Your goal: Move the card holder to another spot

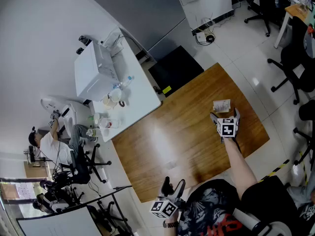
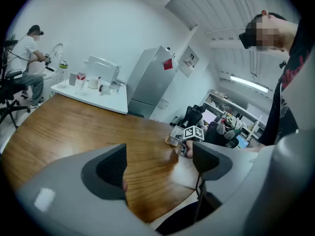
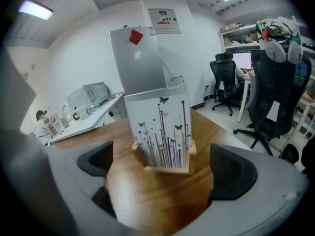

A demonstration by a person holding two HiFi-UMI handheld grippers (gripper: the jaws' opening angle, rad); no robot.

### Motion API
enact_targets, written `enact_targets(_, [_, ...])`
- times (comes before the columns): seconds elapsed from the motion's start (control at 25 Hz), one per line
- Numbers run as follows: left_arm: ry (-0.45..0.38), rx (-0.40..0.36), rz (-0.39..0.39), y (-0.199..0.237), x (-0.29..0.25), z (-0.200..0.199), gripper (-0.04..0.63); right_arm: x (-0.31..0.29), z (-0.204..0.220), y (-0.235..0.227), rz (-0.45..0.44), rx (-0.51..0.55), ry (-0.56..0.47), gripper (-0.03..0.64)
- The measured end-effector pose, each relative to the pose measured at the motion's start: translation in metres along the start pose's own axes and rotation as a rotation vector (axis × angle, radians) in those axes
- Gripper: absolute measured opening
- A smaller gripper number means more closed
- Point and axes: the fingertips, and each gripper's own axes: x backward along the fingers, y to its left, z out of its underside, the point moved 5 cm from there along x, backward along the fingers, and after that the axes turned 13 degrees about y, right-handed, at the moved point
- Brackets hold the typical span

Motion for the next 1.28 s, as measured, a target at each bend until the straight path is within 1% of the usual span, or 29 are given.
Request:
enact_targets(0.12, [0.017,-0.017,0.005,-0.004,-0.013,0.009,0.423,-0.032,-0.023,-0.003,0.06,0.014,0.034,0.581])
enact_targets(0.24, [0.02,-0.025,-0.002,-0.007,-0.016,0.011,0.424,-0.069,-0.029,-0.01,0.143,0.112,0.095,0.58])
enact_targets(0.32, [0.006,-0.025,-0.012,-0.003,-0.013,0.014,0.423,-0.077,-0.029,-0.01,0.157,0.144,0.109,0.58])
enact_targets(0.44, [-0.038,-0.007,-0.012,0.005,-0.005,0.015,0.423,-0.061,-0.018,-0.007,0.162,0.179,0.105,0.58])
enact_targets(0.56, [-0.067,-0.002,0.008,0.008,-0.001,0.008,0.422,-0.016,-0.005,0.002,0.136,0.199,0.051,0.58])
enact_targets(0.68, [-0.089,-0.058,0.045,0.015,0.0,0.0,0.422,0.047,0.005,0.021,0.103,0.227,-0.009,0.58])
enact_targets(0.84, [-0.115,-0.128,0.072,0.023,-0.002,-0.024,0.423,0.132,0.003,0.048,0.065,0.277,-0.094,0.58])
enact_targets(0.92, [-0.121,-0.145,0.095,0.022,-0.006,-0.035,0.423,0.17,0.002,0.053,0.065,0.309,-0.144,0.58])
enact_targets(1.0, [-0.13,-0.136,0.123,0.02,-0.006,-0.045,0.423,0.205,0.001,0.058,0.064,0.328,-0.174,0.58])
enact_targets(1.08, [-0.161,-0.131,0.154,0.014,-0.003,-0.058,0.423,0.232,-0.004,0.062,0.059,0.327,-0.192,0.58])
enact_targets(1.16, [-0.19,-0.173,0.178,0.006,0.003,-0.071,0.425,0.254,-0.01,0.063,0.067,0.319,-0.213,0.58])
enact_targets(1.28, [-0.195,-0.244,0.204,-0.002,0.013,-0.085,0.425,0.278,-0.015,0.066,0.101,0.322,-0.252,0.58])
